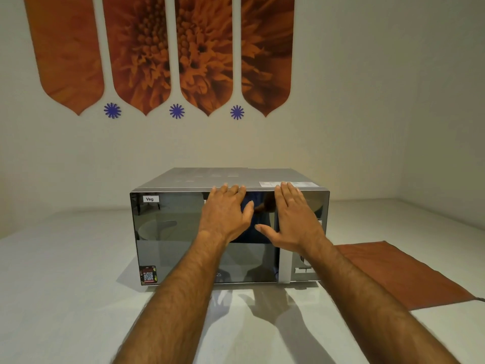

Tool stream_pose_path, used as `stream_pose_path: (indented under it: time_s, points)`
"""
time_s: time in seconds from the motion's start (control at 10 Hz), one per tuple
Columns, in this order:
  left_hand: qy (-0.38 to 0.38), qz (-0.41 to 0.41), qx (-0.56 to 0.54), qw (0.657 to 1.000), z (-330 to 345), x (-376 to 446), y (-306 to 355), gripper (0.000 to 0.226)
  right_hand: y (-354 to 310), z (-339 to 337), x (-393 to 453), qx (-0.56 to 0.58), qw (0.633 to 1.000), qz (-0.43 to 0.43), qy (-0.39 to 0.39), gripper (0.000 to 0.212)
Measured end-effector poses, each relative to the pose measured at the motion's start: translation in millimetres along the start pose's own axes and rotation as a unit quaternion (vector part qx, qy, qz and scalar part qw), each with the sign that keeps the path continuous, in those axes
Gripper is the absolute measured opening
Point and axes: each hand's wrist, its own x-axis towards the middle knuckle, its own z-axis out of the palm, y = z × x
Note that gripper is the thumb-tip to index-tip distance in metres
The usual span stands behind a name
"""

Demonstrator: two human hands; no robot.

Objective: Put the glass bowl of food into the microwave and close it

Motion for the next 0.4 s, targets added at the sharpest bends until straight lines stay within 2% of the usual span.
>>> stream_pose_path:
  time_s: [0.2,0.3,0.4]
  points:
    - [-0.027,0.01,0.024,0.999,3,-6,-3,0.084,9,-6,-12,0.058,0.998,-0.021,0.002,0.111]
    - [0.004,0.001,0.034,0.999,8,-18,-2,0.098,7,-16,-33,0.14,0.988,-0.017,0.064,0.098]
    - [0.027,-0.003,0.035,0.999,15,-34,1,0.109,-7,-43,-59,0.317,0.929,0.025,0.188,0.077]
